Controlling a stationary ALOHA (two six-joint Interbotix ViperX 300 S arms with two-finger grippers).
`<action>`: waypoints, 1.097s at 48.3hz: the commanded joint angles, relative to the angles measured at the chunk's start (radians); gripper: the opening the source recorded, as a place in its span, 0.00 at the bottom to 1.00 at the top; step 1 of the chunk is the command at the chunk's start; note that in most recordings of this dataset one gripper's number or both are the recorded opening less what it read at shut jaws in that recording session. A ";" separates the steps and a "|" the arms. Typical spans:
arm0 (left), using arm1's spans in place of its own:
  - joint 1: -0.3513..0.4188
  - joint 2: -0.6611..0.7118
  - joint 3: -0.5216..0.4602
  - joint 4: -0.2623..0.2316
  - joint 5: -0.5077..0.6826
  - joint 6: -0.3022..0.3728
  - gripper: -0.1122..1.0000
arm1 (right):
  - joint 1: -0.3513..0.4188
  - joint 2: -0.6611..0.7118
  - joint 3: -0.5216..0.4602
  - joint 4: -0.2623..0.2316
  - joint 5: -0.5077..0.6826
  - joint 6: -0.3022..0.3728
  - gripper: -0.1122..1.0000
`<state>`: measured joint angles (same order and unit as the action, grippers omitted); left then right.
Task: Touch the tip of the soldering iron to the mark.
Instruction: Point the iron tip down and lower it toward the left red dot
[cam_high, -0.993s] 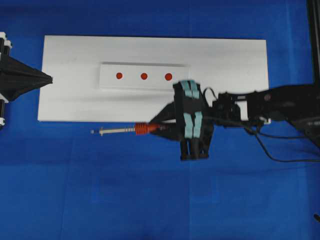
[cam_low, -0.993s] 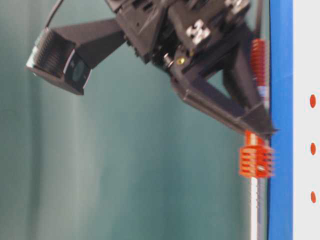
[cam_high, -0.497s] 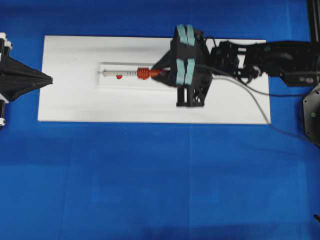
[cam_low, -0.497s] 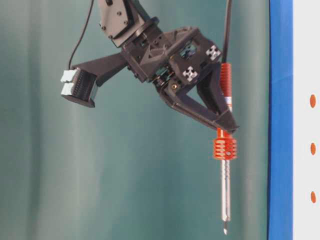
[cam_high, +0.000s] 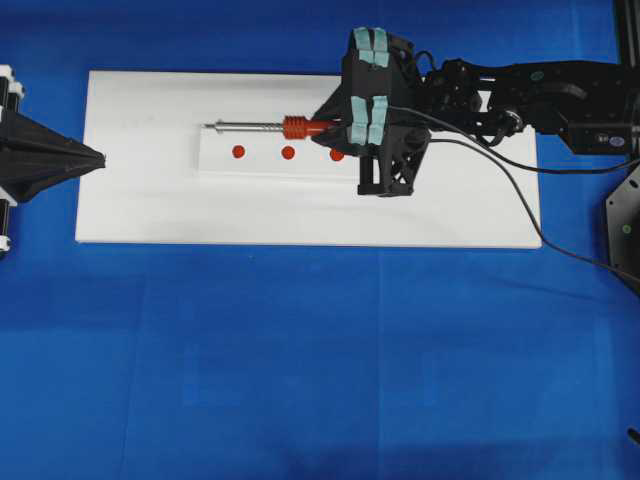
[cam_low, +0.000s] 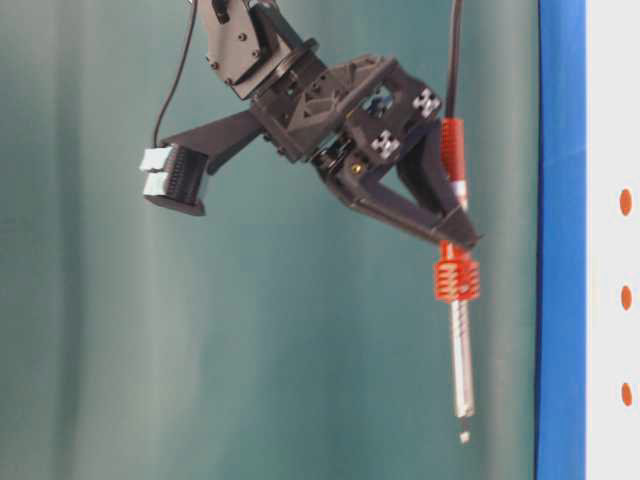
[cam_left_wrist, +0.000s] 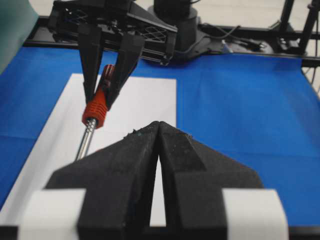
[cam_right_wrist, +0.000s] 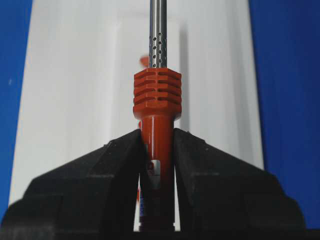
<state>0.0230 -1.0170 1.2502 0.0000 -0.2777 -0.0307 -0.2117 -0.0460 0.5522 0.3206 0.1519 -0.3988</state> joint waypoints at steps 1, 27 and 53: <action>0.003 0.005 -0.011 0.002 -0.009 0.000 0.10 | -0.011 -0.028 -0.031 -0.003 0.043 0.000 0.16; 0.003 0.005 -0.009 0.000 -0.009 0.000 0.10 | -0.046 -0.029 -0.037 -0.032 0.117 0.005 0.16; 0.003 0.005 -0.009 0.000 -0.009 0.000 0.10 | -0.046 -0.028 -0.037 -0.032 0.117 0.005 0.16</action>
<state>0.0230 -1.0170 1.2502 0.0000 -0.2777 -0.0307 -0.2546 -0.0460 0.5446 0.2899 0.2715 -0.3927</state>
